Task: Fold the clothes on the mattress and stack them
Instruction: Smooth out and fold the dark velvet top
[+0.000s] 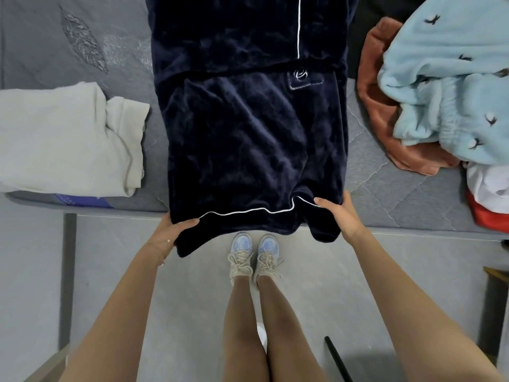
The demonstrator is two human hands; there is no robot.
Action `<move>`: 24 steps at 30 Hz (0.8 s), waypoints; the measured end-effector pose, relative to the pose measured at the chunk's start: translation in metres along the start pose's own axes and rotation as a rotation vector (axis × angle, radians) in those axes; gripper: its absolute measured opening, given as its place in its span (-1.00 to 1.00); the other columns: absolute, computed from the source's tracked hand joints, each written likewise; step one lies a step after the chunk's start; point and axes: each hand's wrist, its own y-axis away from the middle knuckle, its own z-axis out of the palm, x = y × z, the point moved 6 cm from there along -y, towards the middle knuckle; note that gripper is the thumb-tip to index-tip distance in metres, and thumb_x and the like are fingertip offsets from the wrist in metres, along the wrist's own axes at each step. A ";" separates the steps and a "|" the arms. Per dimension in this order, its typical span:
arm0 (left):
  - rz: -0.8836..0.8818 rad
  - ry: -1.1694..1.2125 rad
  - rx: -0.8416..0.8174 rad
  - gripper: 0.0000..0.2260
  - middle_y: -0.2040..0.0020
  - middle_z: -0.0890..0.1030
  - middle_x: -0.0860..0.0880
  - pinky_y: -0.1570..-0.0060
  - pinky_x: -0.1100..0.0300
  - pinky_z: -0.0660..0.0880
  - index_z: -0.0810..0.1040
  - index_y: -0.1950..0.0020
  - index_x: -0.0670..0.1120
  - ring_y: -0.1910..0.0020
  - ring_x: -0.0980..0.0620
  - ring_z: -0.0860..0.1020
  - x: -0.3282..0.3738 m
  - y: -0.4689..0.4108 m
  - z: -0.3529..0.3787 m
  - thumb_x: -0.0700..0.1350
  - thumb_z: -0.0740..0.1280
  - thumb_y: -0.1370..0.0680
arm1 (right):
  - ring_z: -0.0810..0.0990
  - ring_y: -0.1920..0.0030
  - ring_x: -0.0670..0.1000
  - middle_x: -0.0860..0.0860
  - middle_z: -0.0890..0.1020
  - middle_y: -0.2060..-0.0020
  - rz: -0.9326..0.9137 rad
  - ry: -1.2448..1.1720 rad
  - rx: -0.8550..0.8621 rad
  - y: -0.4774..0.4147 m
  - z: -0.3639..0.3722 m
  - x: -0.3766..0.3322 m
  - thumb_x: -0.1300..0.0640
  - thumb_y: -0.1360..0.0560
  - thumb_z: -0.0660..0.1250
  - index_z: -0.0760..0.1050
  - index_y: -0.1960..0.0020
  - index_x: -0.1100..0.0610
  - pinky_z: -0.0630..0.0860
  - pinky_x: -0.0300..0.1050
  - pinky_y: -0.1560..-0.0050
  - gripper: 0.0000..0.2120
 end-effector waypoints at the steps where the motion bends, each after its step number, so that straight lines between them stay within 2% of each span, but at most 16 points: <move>1: -0.010 -0.011 -0.024 -0.42 -0.19 0.60 0.02 -0.18 0.12 0.47 0.39 -0.41 0.00 -0.17 0.03 0.56 -0.002 0.001 0.003 -0.14 0.51 -0.43 | 0.62 -0.10 -0.12 -0.13 0.63 -0.12 0.001 0.000 -0.033 0.002 0.003 0.002 0.06 -0.35 0.57 0.37 -0.31 -0.06 0.49 -0.21 -0.06 -0.39; 4: -0.015 -0.079 0.007 -0.42 -0.22 0.59 -0.04 -0.32 0.03 0.42 0.41 -0.41 -0.06 -0.21 -0.04 0.54 -0.011 0.003 0.008 -0.17 0.52 -0.43 | 0.62 -0.11 -0.18 -0.18 0.63 -0.12 -0.002 0.030 -0.099 0.005 0.008 0.009 0.04 -0.29 0.62 0.33 -0.33 -0.12 0.48 -0.23 -0.07 -0.29; 7: 0.039 -0.016 0.101 -0.55 -0.19 0.60 -0.07 -0.24 0.05 0.46 0.46 -0.34 -0.05 -0.18 -0.06 0.56 -0.017 0.009 0.007 -0.21 0.46 -0.48 | 0.56 -0.15 -0.19 -0.18 0.58 -0.16 -0.022 0.101 -0.108 0.009 0.009 0.014 0.13 -0.29 0.62 0.26 -0.38 -0.08 0.46 -0.22 -0.11 -0.19; 9: 0.085 0.069 0.154 -0.65 -0.12 0.62 -0.03 -0.12 0.12 0.49 0.48 -0.26 0.01 -0.15 -0.05 0.58 -0.019 0.014 0.006 -0.23 0.41 -0.51 | 0.57 -0.10 -0.21 -0.19 0.59 -0.11 -0.055 0.118 -0.056 0.013 0.007 0.013 0.20 -0.32 0.60 0.35 -0.31 -0.07 0.49 -0.28 -0.04 -0.32; 11: 0.113 0.167 0.182 -0.69 -0.11 0.63 -0.04 -0.04 0.14 0.52 0.49 -0.22 0.02 -0.14 -0.05 0.59 -0.019 0.019 0.007 -0.25 0.36 -0.54 | 0.64 0.02 -0.23 -0.17 0.64 -0.02 -0.111 0.070 0.032 0.018 0.005 0.008 0.24 -0.36 0.56 0.47 -0.12 -0.09 0.53 -0.38 0.14 -0.54; 13: 0.133 0.256 0.192 -0.70 -0.17 0.61 -0.10 -0.09 0.08 0.53 0.49 -0.25 -0.01 -0.15 -0.07 0.59 -0.015 0.023 0.009 -0.26 0.32 -0.55 | 0.68 0.11 -0.19 -0.10 0.69 0.05 -0.135 -0.032 0.087 0.023 0.007 0.002 0.24 -0.38 0.54 0.53 -0.02 -0.05 0.55 -0.37 0.23 -0.68; 15: 0.141 0.333 0.190 -0.70 -0.17 0.61 -0.09 -0.14 0.03 0.53 0.47 -0.28 -0.01 -0.14 -0.06 0.59 -0.007 0.027 0.011 -0.25 0.31 -0.57 | 0.70 0.10 -0.10 -0.09 0.72 0.14 -0.159 -0.079 0.096 0.028 0.015 -0.006 0.22 -0.39 0.54 0.59 0.04 0.00 0.58 -0.31 0.18 -0.77; 17: 0.142 0.387 0.177 -0.72 -0.12 0.63 -0.05 -0.05 0.09 0.56 0.47 -0.26 0.01 -0.06 0.01 0.62 0.004 0.031 0.017 -0.20 0.31 -0.57 | 0.70 0.06 -0.07 -0.11 0.73 0.15 -0.196 -0.088 0.069 0.030 0.026 -0.016 0.21 -0.39 0.54 0.62 0.05 0.02 0.60 -0.26 0.09 -0.81; 20: 0.153 0.457 0.167 -0.78 -0.04 0.67 0.01 0.11 0.15 0.61 0.51 -0.18 0.08 0.02 0.06 0.64 0.032 0.038 0.026 -0.13 0.34 -0.56 | 0.69 -0.02 -0.07 -0.05 0.72 0.03 -0.196 -0.166 0.008 0.033 0.041 -0.036 0.15 -0.39 0.55 0.59 -0.12 0.08 0.61 -0.22 0.00 -0.68; 21: 0.168 0.503 0.147 -0.78 -0.06 0.68 -0.01 0.10 0.15 0.62 0.53 -0.19 0.06 -0.02 0.02 0.64 0.043 0.040 0.030 -0.13 0.35 -0.56 | 0.68 -0.04 -0.05 -0.02 0.72 -0.01 -0.183 -0.206 -0.011 0.033 0.044 -0.044 0.13 -0.40 0.54 0.58 -0.16 0.10 0.61 -0.19 -0.03 -0.64; 24: 0.262 0.658 0.029 -0.65 -0.25 0.58 -0.17 -0.21 -0.04 0.52 0.45 -0.38 -0.13 -0.22 -0.13 0.57 0.082 0.042 0.040 -0.15 0.31 -0.59 | 0.68 -0.09 0.04 0.05 0.71 -0.05 -0.183 -0.293 -0.073 0.032 0.052 -0.072 0.16 -0.45 0.49 0.57 -0.17 0.11 0.59 -0.04 -0.12 -0.70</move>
